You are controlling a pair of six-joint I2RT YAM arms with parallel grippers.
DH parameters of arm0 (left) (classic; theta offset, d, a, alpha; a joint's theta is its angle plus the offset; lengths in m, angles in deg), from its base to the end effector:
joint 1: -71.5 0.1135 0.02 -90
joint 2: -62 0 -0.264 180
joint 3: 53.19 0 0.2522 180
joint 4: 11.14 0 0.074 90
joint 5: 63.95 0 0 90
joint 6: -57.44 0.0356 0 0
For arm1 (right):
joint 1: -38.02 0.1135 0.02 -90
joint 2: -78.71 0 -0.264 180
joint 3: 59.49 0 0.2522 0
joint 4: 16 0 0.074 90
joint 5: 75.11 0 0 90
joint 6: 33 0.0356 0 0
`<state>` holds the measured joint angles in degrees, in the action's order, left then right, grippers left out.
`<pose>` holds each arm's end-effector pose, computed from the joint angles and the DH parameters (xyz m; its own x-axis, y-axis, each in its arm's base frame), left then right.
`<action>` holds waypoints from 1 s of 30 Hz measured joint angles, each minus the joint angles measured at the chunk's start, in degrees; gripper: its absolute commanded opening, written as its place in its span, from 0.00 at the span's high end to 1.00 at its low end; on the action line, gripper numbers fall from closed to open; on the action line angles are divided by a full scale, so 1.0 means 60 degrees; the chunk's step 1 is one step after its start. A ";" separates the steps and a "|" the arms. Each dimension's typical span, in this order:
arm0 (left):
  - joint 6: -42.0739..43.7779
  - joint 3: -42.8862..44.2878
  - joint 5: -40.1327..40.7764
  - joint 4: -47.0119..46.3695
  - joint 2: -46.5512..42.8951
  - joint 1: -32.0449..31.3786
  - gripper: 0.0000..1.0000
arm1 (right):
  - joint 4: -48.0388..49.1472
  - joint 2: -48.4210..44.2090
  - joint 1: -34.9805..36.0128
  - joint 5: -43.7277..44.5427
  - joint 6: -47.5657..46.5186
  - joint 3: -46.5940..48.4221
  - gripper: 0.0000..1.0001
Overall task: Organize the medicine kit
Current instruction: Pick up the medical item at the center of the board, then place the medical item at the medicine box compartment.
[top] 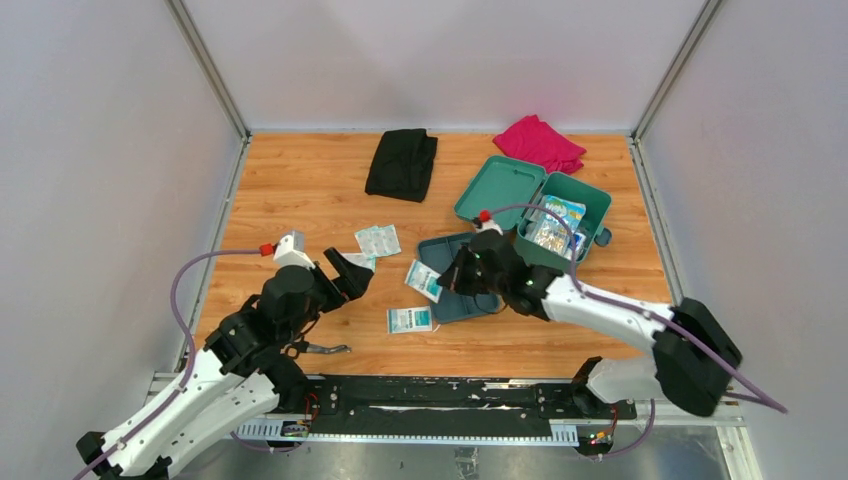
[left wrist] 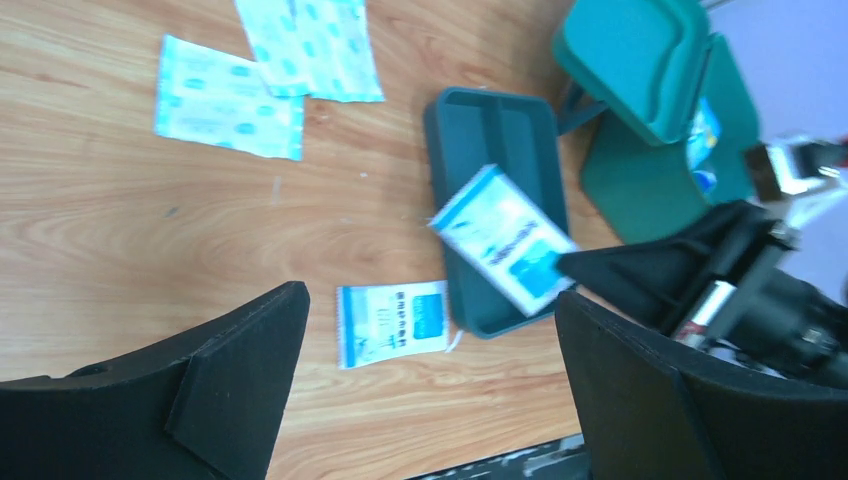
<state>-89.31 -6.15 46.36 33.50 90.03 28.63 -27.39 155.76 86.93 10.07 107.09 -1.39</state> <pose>0.0980 -0.0741 0.2733 -0.5156 -0.5915 -0.6199 -0.0410 0.7397 -0.6717 0.1909 0.2234 0.2336 -0.8256 0.2162 -0.5212 -0.2578 0.6771 0.6892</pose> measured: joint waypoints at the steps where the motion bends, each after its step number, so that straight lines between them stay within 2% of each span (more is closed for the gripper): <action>1: 0.0168 0.0109 0.0069 0.0284 0.0007 0.0000 0.00 | -0.0007 -0.0448 0.0036 0.0455 0.0208 -0.0342 1.00; 4: 0.0739 0.0470 0.0259 0.1024 0.0084 0.0000 0.00 | -0.0124 -0.1843 0.0215 0.2062 0.0987 -0.1468 1.00; 7: 0.1384 0.1002 0.0412 0.1588 0.0288 0.0000 0.00 | -0.0310 -0.2612 0.0586 0.3260 0.1719 -0.2178 1.00; 13: 0.2619 0.2146 0.0590 0.2248 0.0976 0.0000 0.00 | -0.0659 -0.2626 0.1158 0.4929 0.2918 -0.2546 1.00; 19: 0.3242 0.2397 0.0718 0.2743 0.1133 0.0000 0.00 | -0.0656 -0.2229 0.1483 0.5614 0.3413 -0.2543 1.00; 27: 0.3366 0.2397 0.0725 0.3100 0.1035 0.0000 0.00 | -0.0612 -0.1457 0.1810 0.5770 0.3778 -0.2506 1.00; 30: 0.3366 0.2397 0.0725 0.3115 0.1031 0.0000 0.00 | -0.0576 -0.1158 0.1978 0.5778 0.3810 -0.2412 0.91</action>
<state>-69.11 8.23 50.71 52.18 96.22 28.63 -30.84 148.81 98.79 44.73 129.95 -15.86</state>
